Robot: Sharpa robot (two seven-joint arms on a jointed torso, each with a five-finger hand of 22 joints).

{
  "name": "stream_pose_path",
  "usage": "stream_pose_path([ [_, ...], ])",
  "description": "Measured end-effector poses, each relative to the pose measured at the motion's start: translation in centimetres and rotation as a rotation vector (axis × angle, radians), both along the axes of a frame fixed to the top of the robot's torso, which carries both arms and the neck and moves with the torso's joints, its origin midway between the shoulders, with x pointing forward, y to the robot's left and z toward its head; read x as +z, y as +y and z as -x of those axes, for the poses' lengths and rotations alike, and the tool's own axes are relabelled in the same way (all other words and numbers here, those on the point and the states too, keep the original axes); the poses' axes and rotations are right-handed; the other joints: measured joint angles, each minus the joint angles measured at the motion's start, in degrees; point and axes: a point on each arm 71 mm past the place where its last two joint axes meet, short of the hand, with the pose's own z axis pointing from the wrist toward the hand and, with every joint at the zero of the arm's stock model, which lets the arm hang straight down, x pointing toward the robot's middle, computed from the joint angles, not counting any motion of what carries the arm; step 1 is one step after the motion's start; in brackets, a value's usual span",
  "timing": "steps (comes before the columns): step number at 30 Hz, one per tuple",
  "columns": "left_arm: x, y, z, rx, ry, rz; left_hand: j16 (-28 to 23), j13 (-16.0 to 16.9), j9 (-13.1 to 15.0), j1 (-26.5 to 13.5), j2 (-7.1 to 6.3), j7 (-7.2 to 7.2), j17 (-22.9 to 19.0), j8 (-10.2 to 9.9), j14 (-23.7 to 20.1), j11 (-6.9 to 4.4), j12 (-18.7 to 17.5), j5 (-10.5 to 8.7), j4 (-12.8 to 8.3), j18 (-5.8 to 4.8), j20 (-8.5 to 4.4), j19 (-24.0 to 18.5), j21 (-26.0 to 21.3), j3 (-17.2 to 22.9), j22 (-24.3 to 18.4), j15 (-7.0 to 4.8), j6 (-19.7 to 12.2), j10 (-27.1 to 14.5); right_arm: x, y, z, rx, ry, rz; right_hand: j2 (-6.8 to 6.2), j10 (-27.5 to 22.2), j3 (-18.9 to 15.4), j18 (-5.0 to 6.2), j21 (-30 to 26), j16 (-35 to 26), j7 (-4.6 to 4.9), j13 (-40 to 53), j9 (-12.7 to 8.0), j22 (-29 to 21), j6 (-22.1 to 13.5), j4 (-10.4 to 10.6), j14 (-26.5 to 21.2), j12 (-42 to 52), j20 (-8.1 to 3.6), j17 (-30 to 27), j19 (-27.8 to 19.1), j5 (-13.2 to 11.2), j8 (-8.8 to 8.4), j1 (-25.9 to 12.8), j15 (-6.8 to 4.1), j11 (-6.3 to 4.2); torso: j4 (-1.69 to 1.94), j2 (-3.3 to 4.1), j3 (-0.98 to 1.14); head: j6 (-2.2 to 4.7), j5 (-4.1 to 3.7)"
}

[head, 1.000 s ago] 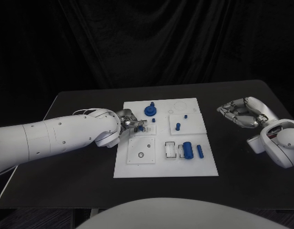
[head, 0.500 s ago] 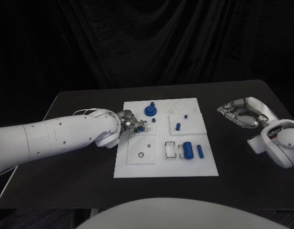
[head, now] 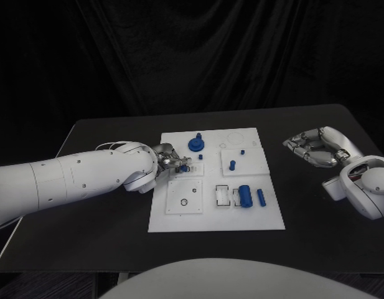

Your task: Assemble the parts on the task board

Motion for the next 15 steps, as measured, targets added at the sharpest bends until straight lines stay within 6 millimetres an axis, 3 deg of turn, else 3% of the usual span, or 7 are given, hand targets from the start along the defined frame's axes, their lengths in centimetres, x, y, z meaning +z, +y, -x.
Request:
stream_pose_path([
  [15,-0.05,-0.21,-0.12,-0.008,-0.008,0.009,0.0,0.0,0.0,0.9,0.25,0.20,0.0,-0.9,0.0,0.00,0.0,1.10,0.0,0.00,0.00,0.0,-0.4,0.0,0.0,0.00,-1.0,0.0,-0.13,0.03,0.01,0.000,0.004,0.001,0.00,0.0,0.0,0.00,0.0,0.0,0.00,-0.1,0.0,0.0,0.0,0.0,0.0,0.0,0.00,0.0,0.0,0.0,0.00,0.0,0.00,0.00,-0.06,-0.03,-0.02,0.00,0.09],
])
